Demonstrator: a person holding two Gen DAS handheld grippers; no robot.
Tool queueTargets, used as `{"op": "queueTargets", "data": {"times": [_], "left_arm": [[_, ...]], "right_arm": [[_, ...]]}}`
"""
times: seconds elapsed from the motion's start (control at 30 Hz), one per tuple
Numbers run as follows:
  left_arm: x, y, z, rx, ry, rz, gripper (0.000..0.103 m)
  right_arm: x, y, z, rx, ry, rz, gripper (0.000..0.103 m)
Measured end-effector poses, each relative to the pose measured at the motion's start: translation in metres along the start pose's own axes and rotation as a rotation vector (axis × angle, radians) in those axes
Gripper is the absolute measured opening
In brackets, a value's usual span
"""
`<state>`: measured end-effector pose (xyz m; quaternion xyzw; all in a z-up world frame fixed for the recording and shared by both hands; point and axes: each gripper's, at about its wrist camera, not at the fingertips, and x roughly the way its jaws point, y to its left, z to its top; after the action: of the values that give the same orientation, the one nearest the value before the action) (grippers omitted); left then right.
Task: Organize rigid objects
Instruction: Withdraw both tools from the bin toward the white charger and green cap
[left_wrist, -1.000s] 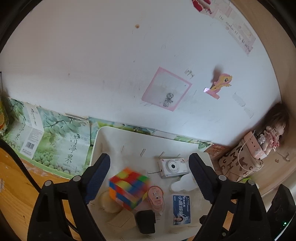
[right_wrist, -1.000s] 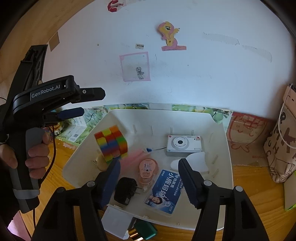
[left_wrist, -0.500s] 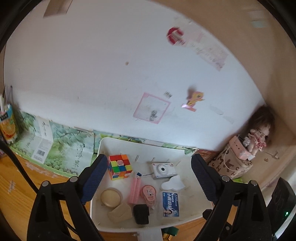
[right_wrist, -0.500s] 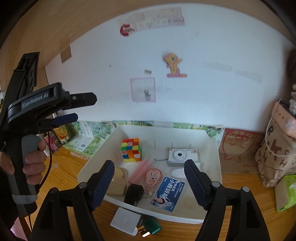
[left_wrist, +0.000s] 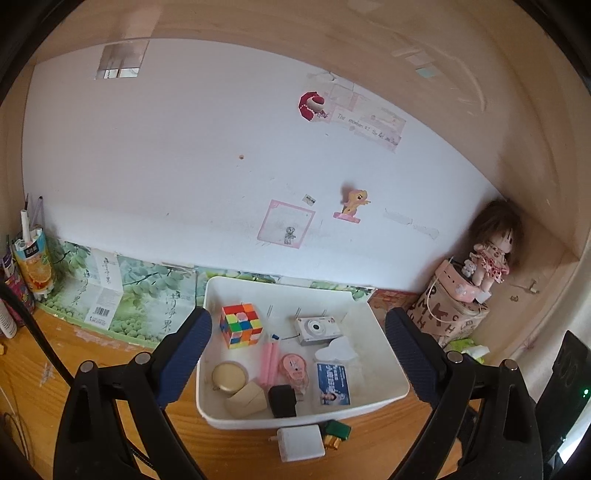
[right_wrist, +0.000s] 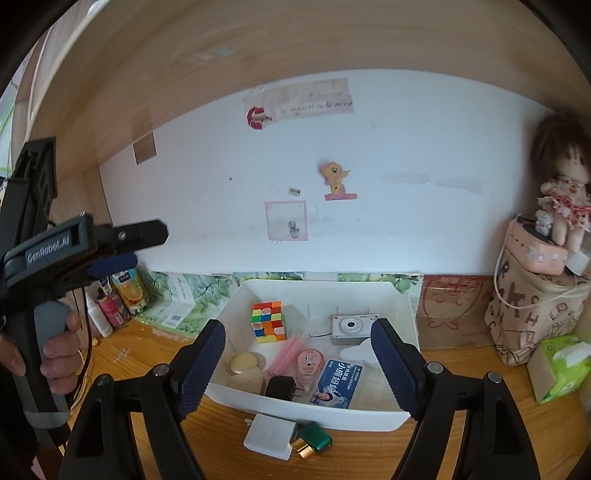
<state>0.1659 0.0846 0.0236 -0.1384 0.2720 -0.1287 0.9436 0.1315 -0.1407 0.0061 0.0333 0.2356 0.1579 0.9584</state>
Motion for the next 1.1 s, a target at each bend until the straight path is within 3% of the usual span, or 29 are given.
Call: {"op": "queueTargets", "data": {"times": [0.7, 1.1], "left_arm": [[-0.017, 0.029, -0.048, -0.011, 0.128, 0.062, 0.096], [-0.002, 0.030, -0.073, -0.004, 0.224, 0.113, 0.096]], "right_arm": [[-0.003, 0.011, -0.050, 0.122, 0.052, -0.014, 0.082], [0.020, -0.019, -0.070, 0.330, 0.173, 0.052, 0.082]]}}
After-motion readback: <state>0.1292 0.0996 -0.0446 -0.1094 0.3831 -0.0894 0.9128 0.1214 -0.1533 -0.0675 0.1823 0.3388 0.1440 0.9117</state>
